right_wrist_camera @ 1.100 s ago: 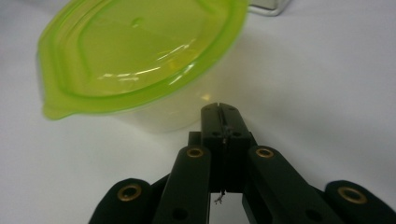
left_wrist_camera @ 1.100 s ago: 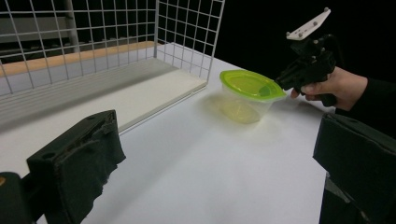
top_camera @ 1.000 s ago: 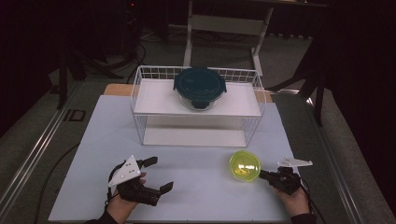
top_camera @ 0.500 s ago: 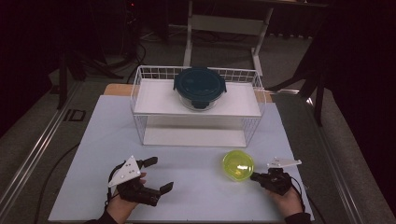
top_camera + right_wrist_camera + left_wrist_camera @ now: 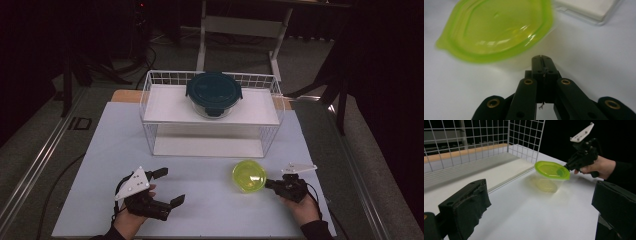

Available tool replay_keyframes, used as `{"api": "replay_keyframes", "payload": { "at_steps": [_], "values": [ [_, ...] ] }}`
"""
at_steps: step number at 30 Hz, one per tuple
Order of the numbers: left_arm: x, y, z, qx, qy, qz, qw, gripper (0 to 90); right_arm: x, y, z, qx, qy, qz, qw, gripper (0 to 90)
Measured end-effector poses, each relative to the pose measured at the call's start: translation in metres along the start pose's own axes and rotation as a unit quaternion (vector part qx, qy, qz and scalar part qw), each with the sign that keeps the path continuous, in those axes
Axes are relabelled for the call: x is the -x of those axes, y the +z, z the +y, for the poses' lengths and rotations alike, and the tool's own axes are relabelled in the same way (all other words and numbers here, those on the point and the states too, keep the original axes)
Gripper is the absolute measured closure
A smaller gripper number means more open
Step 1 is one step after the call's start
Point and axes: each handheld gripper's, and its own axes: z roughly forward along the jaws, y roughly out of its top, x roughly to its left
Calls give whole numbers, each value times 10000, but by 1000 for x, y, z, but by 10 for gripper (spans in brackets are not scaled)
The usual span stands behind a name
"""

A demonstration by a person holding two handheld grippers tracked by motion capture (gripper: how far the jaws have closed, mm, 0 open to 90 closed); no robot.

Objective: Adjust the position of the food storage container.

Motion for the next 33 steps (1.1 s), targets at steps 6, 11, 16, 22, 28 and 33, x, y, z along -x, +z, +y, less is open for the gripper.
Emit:
{"api": "replay_keyframes", "payload": {
  "at_steps": [6, 11, 16, 22, 28, 33],
  "values": [
    [0, 0, 0, 0, 9, -2, 10000, 6, 14, 11, 11, 2, 107, -144, 9998, 900],
    [-1, -1, -1, 7, -9, -5, 10000, 6, 7, 19, 12, -44, 64, 23, 10000, 900],
    [0, -1, -1, 14, 8, -13, 10000, 6, -3, 19, 12, -48, -5, 184, 9998, 900],
    [0, -1, 0, 12, 2, -10, 10000, 6, -17, 23, 13, -117, -137, 390, 9991, 900],
    [0, -1, 0, 15, 13, -12, 10000, 6, -36, 30, 16, -175, -347, 604, 9974, 900],
    [0, -1, 0, 14, 4, -13, 10000, 6, -48, 37, 20, -213, -443, 742, 9960, 900]
  ]
}}
